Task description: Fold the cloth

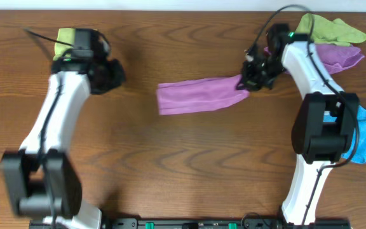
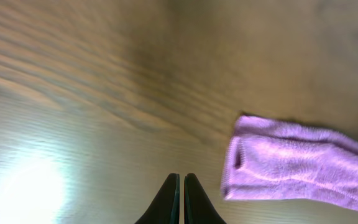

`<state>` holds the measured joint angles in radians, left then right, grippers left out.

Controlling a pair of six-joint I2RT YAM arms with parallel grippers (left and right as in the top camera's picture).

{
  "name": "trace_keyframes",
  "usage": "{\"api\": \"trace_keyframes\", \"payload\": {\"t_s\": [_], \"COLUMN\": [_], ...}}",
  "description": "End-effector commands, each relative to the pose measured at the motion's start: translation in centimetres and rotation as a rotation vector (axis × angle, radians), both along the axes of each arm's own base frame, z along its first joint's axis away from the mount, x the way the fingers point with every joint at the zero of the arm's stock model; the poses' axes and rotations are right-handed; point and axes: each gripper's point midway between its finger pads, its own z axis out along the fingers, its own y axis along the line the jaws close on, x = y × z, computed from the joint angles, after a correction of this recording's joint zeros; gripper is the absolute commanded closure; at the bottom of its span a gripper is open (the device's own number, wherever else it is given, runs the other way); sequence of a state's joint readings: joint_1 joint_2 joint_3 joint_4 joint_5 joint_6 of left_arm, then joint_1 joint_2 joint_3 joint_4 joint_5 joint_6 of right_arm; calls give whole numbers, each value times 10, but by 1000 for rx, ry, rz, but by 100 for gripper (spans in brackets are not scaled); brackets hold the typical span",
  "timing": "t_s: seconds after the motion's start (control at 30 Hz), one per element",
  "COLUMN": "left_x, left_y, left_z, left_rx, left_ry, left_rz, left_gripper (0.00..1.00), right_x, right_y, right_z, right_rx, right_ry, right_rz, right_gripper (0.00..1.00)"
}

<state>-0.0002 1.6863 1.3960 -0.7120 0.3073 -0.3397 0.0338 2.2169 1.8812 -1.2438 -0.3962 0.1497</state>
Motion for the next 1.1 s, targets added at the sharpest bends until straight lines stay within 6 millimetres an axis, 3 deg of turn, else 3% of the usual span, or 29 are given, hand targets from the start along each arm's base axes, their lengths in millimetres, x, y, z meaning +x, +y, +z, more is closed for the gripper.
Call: {"api": "trace_keyframes", "payload": {"t_s": [0.0,0.13,0.27,0.5,0.87,1.07], "left_x": [-9,-17,-21,-27,-30,-30], "left_y": [12,14,12,12,12,12], "left_z": [19,28,28,25,24,23], "left_rx": [2,2,-8,-10,-10,-9], "left_ry": [-18,-23,-6,21,32,32], "left_rz": [30,37,36,35,35,34], "left_gripper": [94,94,94,94,94,94], "right_x": [17,24,24,4,-11,-13], "right_y": [-44,-9,43,100,137,141], "right_z": [21,18,1,-31,-37,-21], "right_rx": [-320,-344,-350,-357,-369,-373], "right_ry": [-73,-128,-163,-136,-156,-156], "right_rz": [-40,38,140,277,368,379], "right_gripper": [99,98,99,99,99,99]}}
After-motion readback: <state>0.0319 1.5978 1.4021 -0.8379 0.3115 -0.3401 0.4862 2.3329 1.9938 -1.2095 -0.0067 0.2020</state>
